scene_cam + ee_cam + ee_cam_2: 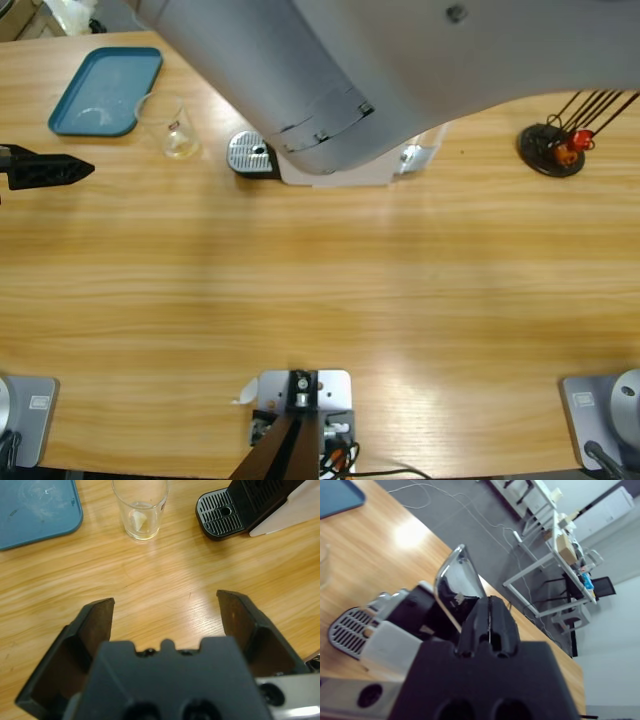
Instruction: Pour coffee
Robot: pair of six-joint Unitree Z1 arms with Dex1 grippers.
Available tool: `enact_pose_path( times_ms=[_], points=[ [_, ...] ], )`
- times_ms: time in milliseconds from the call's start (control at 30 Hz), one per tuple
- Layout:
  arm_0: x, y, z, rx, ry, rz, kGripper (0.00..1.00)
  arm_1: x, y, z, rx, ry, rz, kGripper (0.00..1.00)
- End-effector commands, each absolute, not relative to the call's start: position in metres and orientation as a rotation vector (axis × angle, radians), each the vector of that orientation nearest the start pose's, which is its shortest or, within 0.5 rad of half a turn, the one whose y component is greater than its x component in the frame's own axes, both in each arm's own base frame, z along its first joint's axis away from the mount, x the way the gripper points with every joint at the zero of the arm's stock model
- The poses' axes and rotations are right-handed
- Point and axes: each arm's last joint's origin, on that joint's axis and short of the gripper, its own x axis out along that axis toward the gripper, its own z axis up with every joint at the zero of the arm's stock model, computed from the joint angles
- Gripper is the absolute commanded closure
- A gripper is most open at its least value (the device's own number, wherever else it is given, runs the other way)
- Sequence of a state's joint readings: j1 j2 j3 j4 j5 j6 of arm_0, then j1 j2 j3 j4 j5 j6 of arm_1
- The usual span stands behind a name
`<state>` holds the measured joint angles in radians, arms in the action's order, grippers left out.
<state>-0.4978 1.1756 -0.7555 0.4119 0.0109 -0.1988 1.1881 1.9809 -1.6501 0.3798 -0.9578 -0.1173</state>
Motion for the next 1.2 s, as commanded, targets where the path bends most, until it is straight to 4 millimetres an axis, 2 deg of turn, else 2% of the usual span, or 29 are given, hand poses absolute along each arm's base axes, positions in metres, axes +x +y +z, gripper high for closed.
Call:
enact_pose_path(
  times_ms=[33,267,433,800,1200],
  points=[
    [0.150,-0.083,0.287,0.055,0.907,-0.395,0.110,0.196,0.427,0.270,-0.880,0.427,0.336,1.000],
    [0.149,-0.083,0.287,0.055,0.907,-0.396,0.110,0.215,0.418,0.267,-0.884,0.444,0.276,1.000],
    [0.149,-0.083,0.287,0.053,0.909,-0.401,0.110,0.225,0.417,0.256,-0.890,0.467,0.257,1.000],
    [0.151,-0.084,0.286,0.055,0.916,-0.399,0.110,0.227,0.422,0.234,-0.858,0.507,0.245,1.000],
    [0.152,-0.084,0.286,0.054,0.918,-0.400,0.110,0.210,0.424,0.204,-0.850,0.559,0.261,1.000]
  ],
)
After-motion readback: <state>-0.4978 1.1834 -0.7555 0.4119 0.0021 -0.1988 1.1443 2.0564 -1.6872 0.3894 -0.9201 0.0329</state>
